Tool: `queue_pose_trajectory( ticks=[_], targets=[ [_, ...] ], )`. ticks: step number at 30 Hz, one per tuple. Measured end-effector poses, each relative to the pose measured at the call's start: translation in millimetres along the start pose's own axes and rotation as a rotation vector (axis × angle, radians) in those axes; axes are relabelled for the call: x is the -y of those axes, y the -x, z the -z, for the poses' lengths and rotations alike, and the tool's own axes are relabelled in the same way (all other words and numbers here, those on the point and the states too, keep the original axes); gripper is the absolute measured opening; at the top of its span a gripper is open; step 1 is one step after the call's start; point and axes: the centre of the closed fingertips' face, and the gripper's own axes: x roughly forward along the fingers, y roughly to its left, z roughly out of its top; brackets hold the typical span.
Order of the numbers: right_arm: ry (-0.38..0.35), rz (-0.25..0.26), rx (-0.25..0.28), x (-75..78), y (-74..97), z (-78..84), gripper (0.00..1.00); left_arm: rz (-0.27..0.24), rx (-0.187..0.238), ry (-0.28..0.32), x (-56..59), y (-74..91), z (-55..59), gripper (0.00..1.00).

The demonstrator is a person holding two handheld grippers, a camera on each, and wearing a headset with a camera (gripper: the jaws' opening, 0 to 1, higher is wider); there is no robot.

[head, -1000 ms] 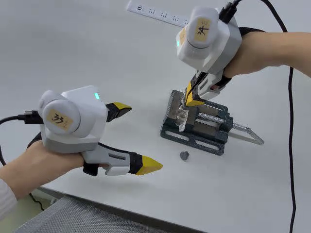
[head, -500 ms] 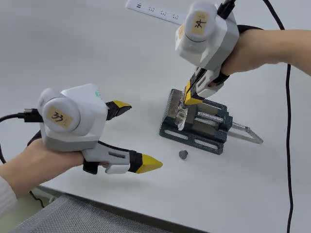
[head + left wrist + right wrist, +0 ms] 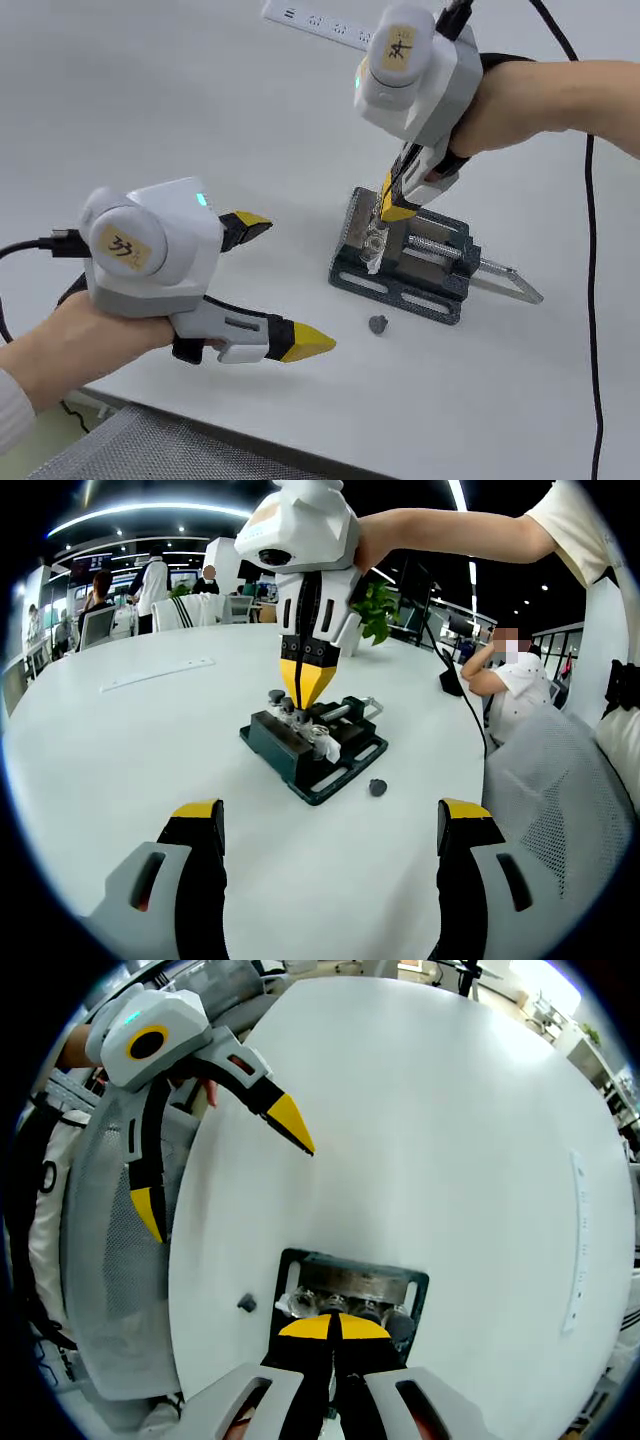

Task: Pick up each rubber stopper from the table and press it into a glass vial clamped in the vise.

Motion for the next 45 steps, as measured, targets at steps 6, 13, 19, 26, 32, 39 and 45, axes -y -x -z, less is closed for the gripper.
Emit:
queue_pose_trajectory(
  ticks=[6, 13, 19, 26, 32, 39, 45],
  targets=[
    [0.008, 0.02, -0.001, 0.6, -1.0, -0.7, 0.0, -0.002, 0.004, 0.003, -1.1, 0.0, 0.2, 0.86],
    [-0.002, 0.017, 0.005, 1.0, -1.8, -2.5, 0.0, -0.003, 0.002, 0.005, -0.2, 1.3, 2.4, 0.86],
    [-0.01, 0.025, 0.026, 1.7, -2.3, -2.7, 0.0, -0.004, -0.001, 0.004, -0.6, 2.5, 2.8, 0.86],
    [-0.031, 0.023, 0.059, 6.0, -2.8, -1.1, 0.0, -0.006, 0.001, -0.003, -3.1, 2.5, 0.2, 0.86],
    [-0.006, 0.023, 0.063, 3.0, -1.0, -0.1, 0.0, -0.006, 0.004, -0.005, -3.4, 1.6, -3.6, 0.86],
    [-0.002, 0.024, 0.079, -0.9, 0.9, -0.9, 0.0, -0.003, 0.001, -0.006, -2.1, 1.0, -3.4, 0.86],
    [0.004, 0.02, 0.071, -1.4, 2.8, 0.7, 0.0, -0.002, -0.004, -0.003, -1.4, 1.2, -1.7, 0.86]
  ],
)
